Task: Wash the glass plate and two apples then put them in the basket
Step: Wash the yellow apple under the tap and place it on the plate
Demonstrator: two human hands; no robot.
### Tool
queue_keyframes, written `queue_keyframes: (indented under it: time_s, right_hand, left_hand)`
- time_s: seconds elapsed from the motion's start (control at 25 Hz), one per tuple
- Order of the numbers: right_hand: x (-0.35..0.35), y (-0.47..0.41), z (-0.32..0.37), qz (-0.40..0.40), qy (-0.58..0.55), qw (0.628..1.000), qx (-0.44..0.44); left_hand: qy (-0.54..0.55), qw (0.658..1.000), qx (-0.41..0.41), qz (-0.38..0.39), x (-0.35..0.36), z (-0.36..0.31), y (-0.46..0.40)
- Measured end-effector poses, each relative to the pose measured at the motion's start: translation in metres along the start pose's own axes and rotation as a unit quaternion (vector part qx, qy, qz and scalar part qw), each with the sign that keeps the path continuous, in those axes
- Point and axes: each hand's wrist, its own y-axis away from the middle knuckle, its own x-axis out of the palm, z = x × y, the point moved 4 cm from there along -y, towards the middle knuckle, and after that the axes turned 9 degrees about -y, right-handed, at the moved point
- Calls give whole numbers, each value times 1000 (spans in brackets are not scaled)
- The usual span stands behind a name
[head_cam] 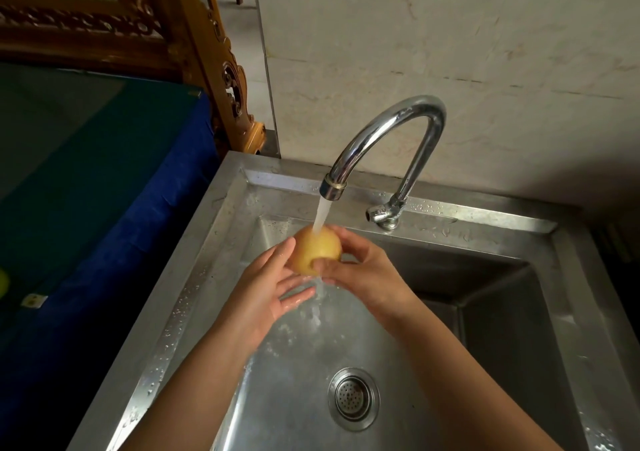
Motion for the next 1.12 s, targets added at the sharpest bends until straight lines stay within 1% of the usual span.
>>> queue_keyframes:
  time_s: [0.04,0.08,0.12,0.2,0.28,0.32,0.4,0.48,0.52,0.56,0.6,0.64,0.68,0.72,0.8,0.88,0.92,0.96,1.0,1.04,1.12]
  right_hand:
    - [0,1,5,-8,99,994,-52]
    - [3,3,10,-3,174,980,-97]
    - [6,5,13,12,224,965,-140]
    - [11,11,15,34,266,941,-204]
    - [10,17,14,31,258,937,-234]
    - [7,19,14,28,250,936,-245]
    - [-1,23,12,29,208,946,-247]
    - [-9,22,8,40,75,977,-197]
    - [-11,21,6,38,-9,987,-159]
    - [-14,19,3,31,-82,989,-117]
    - [-16,16,-1,24,-131,988,-78]
    - [-17,14,-3,23,-155,986,-48]
    - [-18,12,-5,25,-165,985,-34]
    - [-17,10,-5,25,-175,984,-32]
    - [-12,10,-6,25,-205,978,-39]
    - [-6,11,-8,17,-191,981,-40]
    - [-6,10,-7,1,-150,988,-38]
    - [-10,7,-3,-28,-89,995,-35]
    - [-18,3,3,-74,-28,996,-28]
    - [-32,-4,10,-139,11,990,-18]
    - [-59,-22,24,-259,-3,966,2]
  left_hand:
    - [-9,1000,-8,5,-1,0,0]
    - [-9,1000,-11,14,0,0,1]
    - [1,1000,-11,21,-1,-2,3]
    - [44,998,-13,33,0,-5,5]
    - [72,996,-21,44,3,-8,7]
    - [63,997,-16,49,7,-10,7]
    - [13,999,16,37,15,-10,7]
    - [-66,996,65,-15,21,-12,7]
    - [-132,985,102,-53,23,-13,7]
    - [-224,958,150,-97,25,-17,8]
    - [-320,917,198,-133,26,-19,9]
    - [-385,879,238,-153,28,-20,11]
    - [-410,859,262,-159,30,-21,13]
    - [-402,863,268,-149,30,-20,13]
    - [-318,909,247,-109,27,-17,12]
    - [-225,952,191,-79,23,-10,9]
    - [-162,973,148,-71,20,-5,6]
    - [-89,989,98,-59,18,0,3]
    - [-17,997,53,-45,16,5,1]
    - [43,998,15,-33,15,9,-1]
    - [132,990,-41,-28,15,12,-4]
